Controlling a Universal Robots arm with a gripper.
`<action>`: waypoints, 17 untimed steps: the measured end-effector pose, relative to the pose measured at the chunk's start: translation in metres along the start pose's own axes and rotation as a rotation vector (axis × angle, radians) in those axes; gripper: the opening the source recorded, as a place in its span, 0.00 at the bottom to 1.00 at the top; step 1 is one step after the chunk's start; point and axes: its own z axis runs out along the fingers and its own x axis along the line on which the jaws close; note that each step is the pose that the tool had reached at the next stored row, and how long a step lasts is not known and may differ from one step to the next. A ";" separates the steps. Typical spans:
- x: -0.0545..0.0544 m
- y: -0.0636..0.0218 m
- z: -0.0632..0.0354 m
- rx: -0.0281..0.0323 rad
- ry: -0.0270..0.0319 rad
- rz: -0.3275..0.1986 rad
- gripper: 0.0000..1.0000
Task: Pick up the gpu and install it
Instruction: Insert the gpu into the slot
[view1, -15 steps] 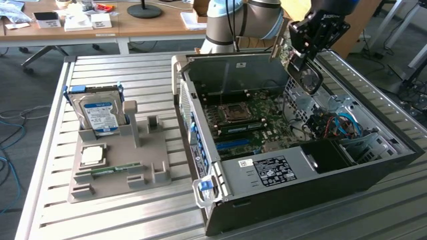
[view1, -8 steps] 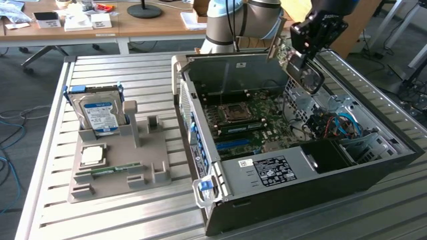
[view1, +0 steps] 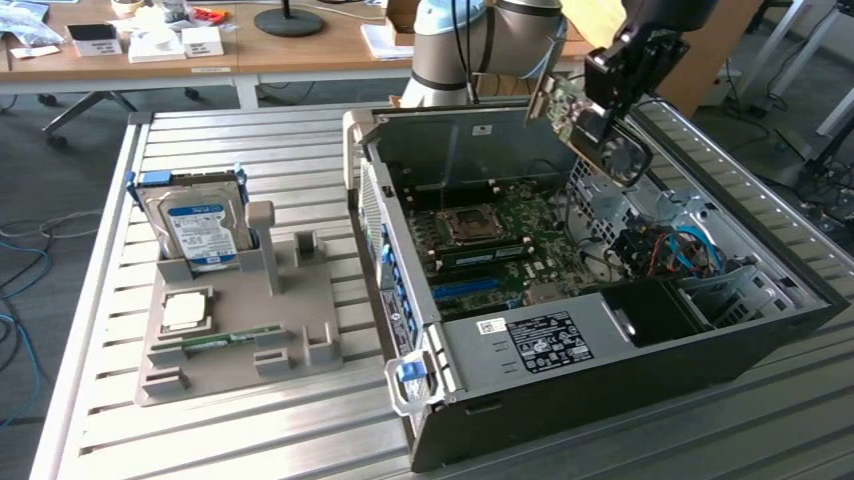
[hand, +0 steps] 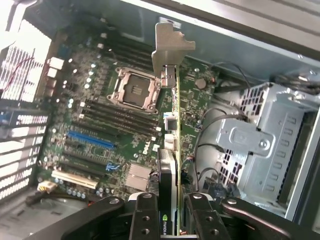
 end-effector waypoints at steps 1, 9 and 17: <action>0.000 0.0000 0.0001 -0.0005 0.0009 -0.017 0.27; 0.000 0.0000 0.0002 -0.0037 0.0093 -0.159 0.27; 0.000 0.0000 0.0005 -0.0071 0.0177 -0.303 0.27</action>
